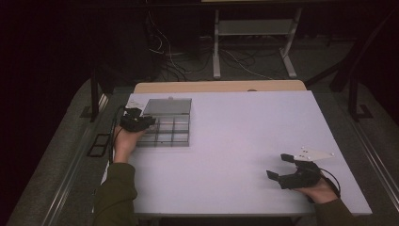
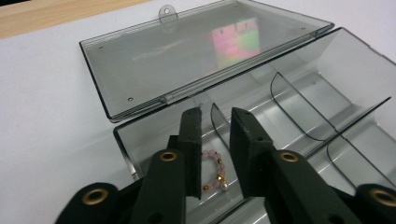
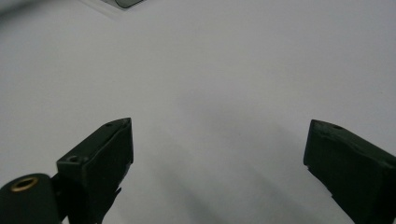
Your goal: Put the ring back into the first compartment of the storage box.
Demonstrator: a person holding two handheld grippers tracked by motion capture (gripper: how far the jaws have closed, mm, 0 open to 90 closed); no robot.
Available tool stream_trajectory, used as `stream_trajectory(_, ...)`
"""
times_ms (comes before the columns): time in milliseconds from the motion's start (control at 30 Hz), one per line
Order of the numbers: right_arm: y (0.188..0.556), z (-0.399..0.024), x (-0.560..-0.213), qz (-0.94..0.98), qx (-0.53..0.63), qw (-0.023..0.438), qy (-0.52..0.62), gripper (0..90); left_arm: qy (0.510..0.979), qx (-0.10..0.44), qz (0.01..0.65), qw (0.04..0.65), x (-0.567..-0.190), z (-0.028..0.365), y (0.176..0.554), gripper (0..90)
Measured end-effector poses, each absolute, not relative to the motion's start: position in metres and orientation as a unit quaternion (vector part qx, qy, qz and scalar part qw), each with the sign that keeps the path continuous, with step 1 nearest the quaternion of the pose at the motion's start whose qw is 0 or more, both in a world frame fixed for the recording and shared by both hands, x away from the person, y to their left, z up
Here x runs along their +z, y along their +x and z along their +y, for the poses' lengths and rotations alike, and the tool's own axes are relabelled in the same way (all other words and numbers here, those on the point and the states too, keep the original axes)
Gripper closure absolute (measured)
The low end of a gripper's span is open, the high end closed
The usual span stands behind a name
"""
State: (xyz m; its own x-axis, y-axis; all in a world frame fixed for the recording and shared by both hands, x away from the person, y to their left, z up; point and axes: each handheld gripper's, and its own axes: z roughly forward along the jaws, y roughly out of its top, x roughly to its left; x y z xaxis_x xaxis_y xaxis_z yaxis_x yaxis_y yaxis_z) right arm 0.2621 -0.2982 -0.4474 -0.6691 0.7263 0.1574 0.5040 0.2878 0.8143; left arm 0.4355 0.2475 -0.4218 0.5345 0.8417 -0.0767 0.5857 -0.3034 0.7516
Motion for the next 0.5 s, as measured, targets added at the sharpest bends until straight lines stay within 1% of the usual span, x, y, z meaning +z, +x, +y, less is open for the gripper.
stream_trajectory(267,0.262,-0.3,-0.448,0.792,0.461,0.121,0.383,8.1,0.784,0.164,0.446,0.4,-0.419,0.244,0.434,59.0)
stream_trajectory(500,0.263,-0.3,-0.447,0.791,0.462,0.121,0.382,8.1,0.784,0.162,0.433,0.415,-0.411,0.237,0.429,49.9)
